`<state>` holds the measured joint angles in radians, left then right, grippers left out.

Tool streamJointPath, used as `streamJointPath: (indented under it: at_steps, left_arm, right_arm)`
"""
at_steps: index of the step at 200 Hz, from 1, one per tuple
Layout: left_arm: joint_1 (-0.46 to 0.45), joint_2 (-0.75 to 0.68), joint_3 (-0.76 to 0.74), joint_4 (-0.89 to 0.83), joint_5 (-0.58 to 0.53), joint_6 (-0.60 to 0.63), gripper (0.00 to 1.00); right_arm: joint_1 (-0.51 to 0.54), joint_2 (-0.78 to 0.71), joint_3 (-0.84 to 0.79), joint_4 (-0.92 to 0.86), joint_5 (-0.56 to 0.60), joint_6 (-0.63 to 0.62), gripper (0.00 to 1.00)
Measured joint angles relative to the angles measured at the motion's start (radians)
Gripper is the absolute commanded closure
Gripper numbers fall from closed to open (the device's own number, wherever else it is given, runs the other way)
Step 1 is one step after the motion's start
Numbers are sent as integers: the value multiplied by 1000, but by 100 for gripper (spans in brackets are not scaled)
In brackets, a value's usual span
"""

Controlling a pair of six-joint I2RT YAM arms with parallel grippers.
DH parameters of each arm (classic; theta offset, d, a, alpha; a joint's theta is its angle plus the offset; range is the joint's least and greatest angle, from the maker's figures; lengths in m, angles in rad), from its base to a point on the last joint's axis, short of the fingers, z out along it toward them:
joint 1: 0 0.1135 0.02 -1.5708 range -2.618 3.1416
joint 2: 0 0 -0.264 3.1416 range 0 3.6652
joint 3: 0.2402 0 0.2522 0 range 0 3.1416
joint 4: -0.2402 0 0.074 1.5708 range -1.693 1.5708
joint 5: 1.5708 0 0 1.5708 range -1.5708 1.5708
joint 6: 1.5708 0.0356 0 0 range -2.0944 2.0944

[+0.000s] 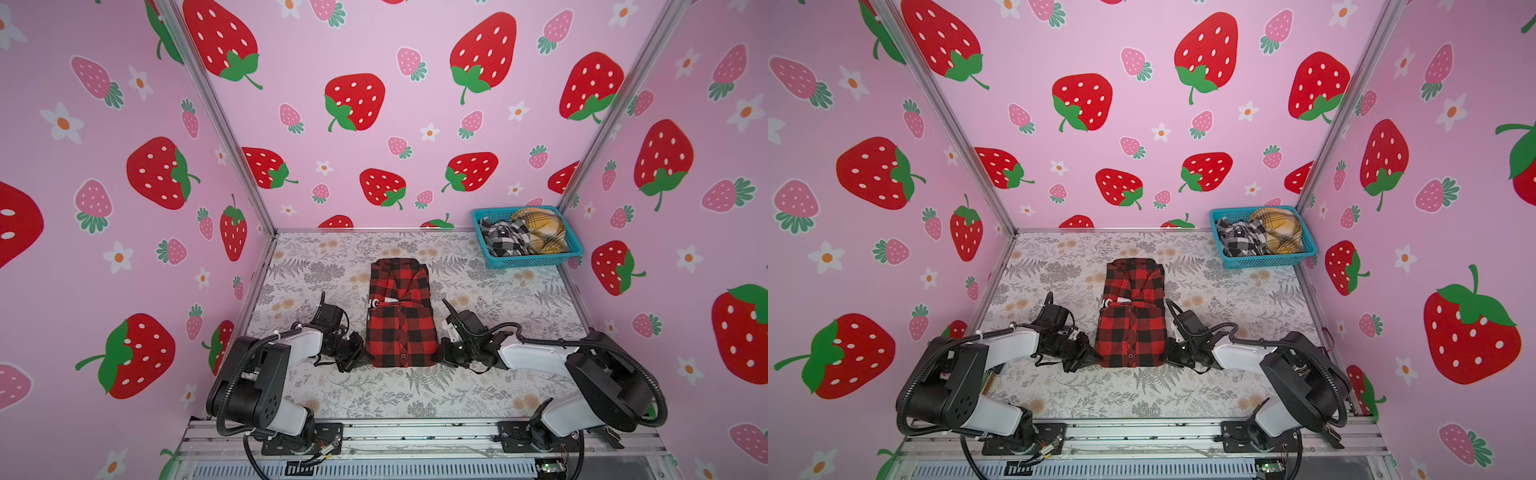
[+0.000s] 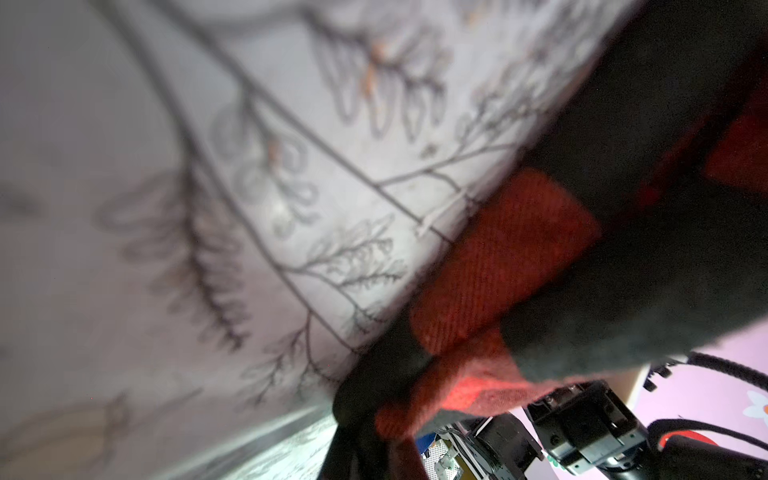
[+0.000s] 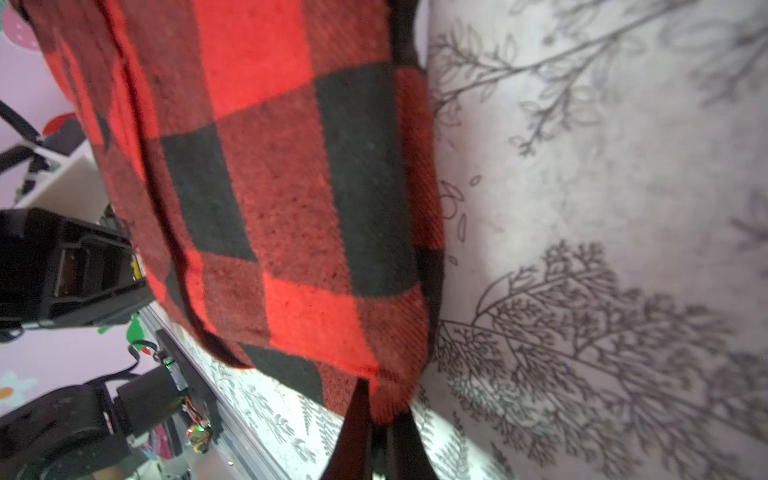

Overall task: Fold and stack the long sleeve shirts
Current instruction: 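Grasp the near edge of the check shirt with both grippers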

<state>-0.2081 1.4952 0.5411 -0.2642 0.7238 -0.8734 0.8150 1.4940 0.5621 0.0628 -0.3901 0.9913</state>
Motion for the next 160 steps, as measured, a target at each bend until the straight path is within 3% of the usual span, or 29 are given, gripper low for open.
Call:
streamJointPath:
  at_steps: [62, 160]
  left_arm:
    - [-20, -19, 19, -50, -39, 51, 100]
    - [-151, -269, 47, -217, -120, 65, 100]
  right_arm:
    - [7, -100, 7, -55, 26, -28, 100]
    - [80, -321, 7, -222, 96, -47, 100]
